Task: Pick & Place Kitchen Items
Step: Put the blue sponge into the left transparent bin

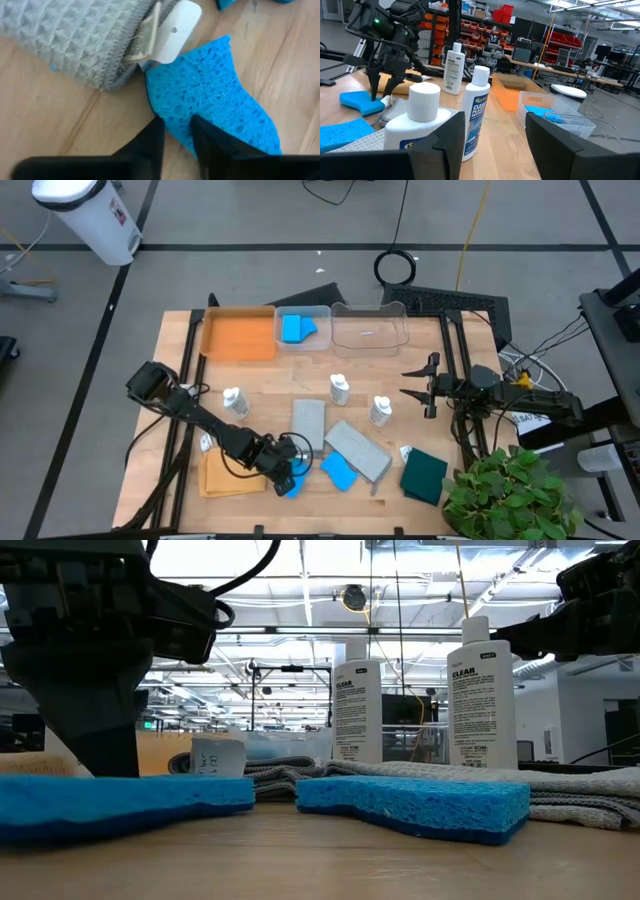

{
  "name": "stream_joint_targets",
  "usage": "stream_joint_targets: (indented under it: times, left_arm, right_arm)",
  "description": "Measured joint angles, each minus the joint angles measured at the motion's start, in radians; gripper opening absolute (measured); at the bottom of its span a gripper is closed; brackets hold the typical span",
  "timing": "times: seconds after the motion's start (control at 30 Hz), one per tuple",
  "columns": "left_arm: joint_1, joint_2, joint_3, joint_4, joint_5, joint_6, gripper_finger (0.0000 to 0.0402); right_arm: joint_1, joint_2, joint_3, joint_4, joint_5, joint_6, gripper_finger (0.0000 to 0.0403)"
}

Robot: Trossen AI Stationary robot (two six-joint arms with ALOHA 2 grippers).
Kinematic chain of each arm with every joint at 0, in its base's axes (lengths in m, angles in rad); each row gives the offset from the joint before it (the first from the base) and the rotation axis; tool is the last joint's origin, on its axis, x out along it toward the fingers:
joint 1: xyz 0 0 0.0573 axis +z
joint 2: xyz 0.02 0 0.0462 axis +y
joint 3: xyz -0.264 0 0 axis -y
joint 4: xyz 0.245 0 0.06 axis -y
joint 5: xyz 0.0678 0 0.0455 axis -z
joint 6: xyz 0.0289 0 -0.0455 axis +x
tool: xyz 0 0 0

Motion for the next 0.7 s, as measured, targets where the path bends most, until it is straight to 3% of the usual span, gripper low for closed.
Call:
stream_joint_targets:
  times: [0.27, 0.7]
  left_arm:
    - [0.0, 0.0, 0.0, 0.042, -0.008, 0.164, 0.0008]
    - [-0.002, 0.0, -0.001, 0.21, -0.007, 0.332, 0.0008]
  right_arm:
    - [0.0, 0.0, 0.0, 0.0, 0.0, 0.0, 0.0181]
    - [0.0, 0.0, 0.0, 0.0, 0.0, 0.0, 0.0181]
